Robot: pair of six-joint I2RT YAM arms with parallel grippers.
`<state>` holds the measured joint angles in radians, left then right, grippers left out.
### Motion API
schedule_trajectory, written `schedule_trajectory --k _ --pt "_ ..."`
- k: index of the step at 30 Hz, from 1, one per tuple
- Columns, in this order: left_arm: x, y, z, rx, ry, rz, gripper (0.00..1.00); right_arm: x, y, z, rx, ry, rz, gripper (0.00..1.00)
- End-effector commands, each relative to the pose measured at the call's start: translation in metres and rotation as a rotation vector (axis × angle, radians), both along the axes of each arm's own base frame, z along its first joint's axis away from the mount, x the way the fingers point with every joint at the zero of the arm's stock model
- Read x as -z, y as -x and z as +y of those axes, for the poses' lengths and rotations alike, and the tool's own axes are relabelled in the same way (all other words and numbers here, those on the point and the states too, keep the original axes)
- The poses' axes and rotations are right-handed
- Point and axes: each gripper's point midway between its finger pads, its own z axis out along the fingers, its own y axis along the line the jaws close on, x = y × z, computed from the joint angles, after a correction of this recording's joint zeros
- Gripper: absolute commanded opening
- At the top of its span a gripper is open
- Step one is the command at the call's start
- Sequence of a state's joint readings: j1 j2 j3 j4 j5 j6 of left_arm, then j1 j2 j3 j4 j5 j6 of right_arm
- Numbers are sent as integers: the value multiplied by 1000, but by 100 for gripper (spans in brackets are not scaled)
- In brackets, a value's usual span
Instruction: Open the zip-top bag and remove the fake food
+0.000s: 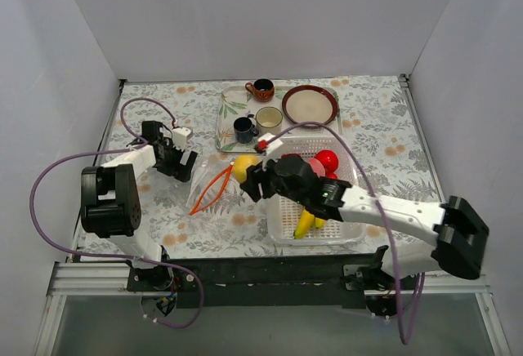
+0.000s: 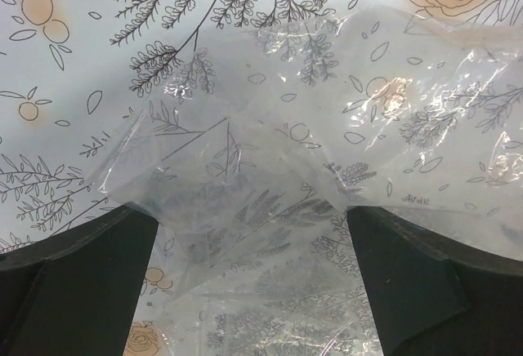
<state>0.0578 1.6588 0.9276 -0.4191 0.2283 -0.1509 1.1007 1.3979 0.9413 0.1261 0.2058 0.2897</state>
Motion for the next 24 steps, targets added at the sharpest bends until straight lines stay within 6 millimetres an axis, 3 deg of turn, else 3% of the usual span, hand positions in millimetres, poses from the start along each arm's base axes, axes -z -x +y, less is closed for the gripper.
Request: schedule_trajectory --k 1,3,4,6,7,8,9,10,14,18,24 --pt "15 27 7 -53 -21 150 98 -14 -2 -70 224 -20 -19 36" --pt "0 20 1 -75 25 137 98 -18 -1 -101 308 3 -23 36" --pt "-19 4 -3 -86 52 90 98 -21 -5 -113 360 21 -42 37" --pt "-36 -5 -7 -133 88 75 98 -18 -5 -133 414 92 -31 54" --pt "-54 -18 -12 -129 124 34 98 -16 -8 -145 471 125 -33 64" --pt "-65 -18 -17 -130 152 32 98 -11 -9 -152 508 160 -25 83" --pt "-78 -22 -22 -120 183 8 98 -8 -6 -162 547 198 2 95" --pt "-91 -28 -25 -114 202 -23 98 -7 -8 -168 571 219 -1 99" --pt "-130 -38 -33 -116 253 -87 98 -12 -5 -176 594 224 6 99" --pt "-143 -42 -29 -158 251 -104 98 -25 -3 -184 619 221 10 99" --pt "-158 -41 -33 -188 289 -126 98 -32 -2 -215 766 325 29 99"
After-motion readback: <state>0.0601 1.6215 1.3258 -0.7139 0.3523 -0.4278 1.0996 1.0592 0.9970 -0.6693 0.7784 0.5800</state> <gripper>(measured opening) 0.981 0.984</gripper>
